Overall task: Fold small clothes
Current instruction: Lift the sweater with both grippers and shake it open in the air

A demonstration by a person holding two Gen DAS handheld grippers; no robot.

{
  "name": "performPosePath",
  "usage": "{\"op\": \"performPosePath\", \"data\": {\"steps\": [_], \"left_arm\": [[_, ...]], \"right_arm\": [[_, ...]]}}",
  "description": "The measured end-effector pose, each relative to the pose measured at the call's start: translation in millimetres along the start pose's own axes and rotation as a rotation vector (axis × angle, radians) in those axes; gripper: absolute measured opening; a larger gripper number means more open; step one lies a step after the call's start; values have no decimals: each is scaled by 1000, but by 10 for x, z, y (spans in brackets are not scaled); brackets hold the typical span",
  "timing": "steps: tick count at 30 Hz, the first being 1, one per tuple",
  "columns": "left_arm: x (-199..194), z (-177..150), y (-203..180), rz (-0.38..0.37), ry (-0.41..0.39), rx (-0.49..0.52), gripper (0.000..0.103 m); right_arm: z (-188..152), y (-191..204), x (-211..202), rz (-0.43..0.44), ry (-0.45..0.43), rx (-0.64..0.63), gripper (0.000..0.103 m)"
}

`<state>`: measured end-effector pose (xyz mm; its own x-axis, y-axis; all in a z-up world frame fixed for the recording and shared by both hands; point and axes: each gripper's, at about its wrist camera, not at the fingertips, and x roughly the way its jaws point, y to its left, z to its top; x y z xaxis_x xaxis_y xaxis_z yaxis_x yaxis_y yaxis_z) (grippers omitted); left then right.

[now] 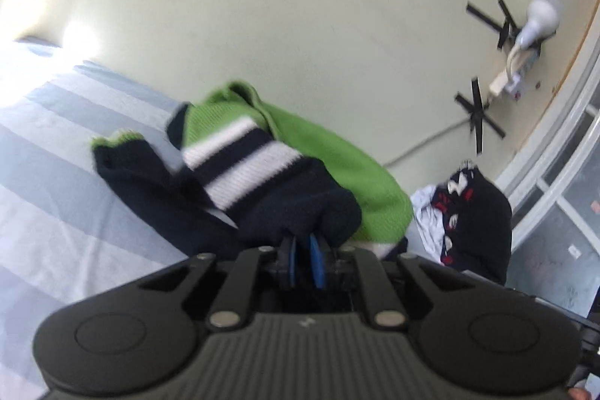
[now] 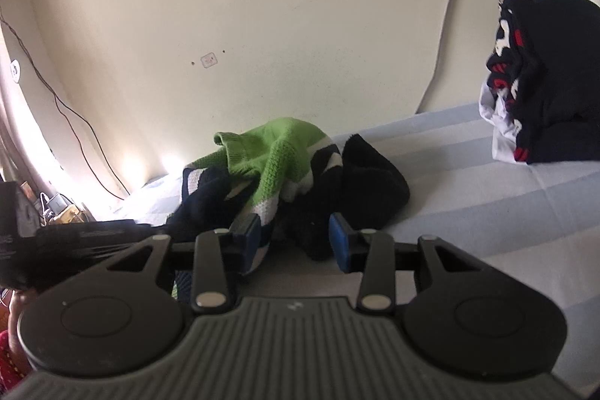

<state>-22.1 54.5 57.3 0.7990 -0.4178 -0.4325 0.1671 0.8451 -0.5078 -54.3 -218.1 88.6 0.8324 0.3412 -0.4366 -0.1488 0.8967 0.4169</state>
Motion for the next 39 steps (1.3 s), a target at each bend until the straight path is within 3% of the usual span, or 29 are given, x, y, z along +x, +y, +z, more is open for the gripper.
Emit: {"op": "performPosePath", "data": {"steps": [3,6,8,12,13,14,15,16,19,23,27,30,33,35,39], "left_arm": [[-450,69,321,61,-77,-60,8],[-644,114,591,158,-97,-108,8],[-747,111,770,172,-108,-168,8],[-823,56,852,158,-101,-195,8],[-831,27,832,160,-97,-178,8],[-830,19,801,162,-94,-163,8],[-827,16,759,162,-91,-142,8],[-825,0,731,164,-89,-125,8],[-789,-60,692,170,-80,-78,9],[-790,4,616,168,-84,-16,13],[-780,187,350,200,-174,129,41],[-686,181,-62,170,-197,329,59],[-520,67,-448,155,-195,526,63],[-487,-15,-630,80,-176,595,64],[-585,-277,-898,-62,-183,722,83]], "right_arm": [[98,116,144,37,9,-52,44],[204,391,409,74,13,-157,44],[262,613,672,67,26,-257,44],[272,797,1453,-117,148,-444,63],[254,762,1632,-156,185,-468,62],[221,727,1784,-210,197,-511,55],[193,686,1843,-256,189,-551,25],[225,633,1821,-246,180,-552,9],[538,414,1352,-160,96,-391,9],[1023,241,339,-180,-153,-381,9],[1239,101,-585,-192,-302,-390,9],[1186,57,-1021,-222,-387,-422,9],[1157,21,-1267,-223,-429,-411,9],[1129,-15,-1366,-225,-431,-406,9],[1135,130,-1218,-229,-424,-423,9]]}}
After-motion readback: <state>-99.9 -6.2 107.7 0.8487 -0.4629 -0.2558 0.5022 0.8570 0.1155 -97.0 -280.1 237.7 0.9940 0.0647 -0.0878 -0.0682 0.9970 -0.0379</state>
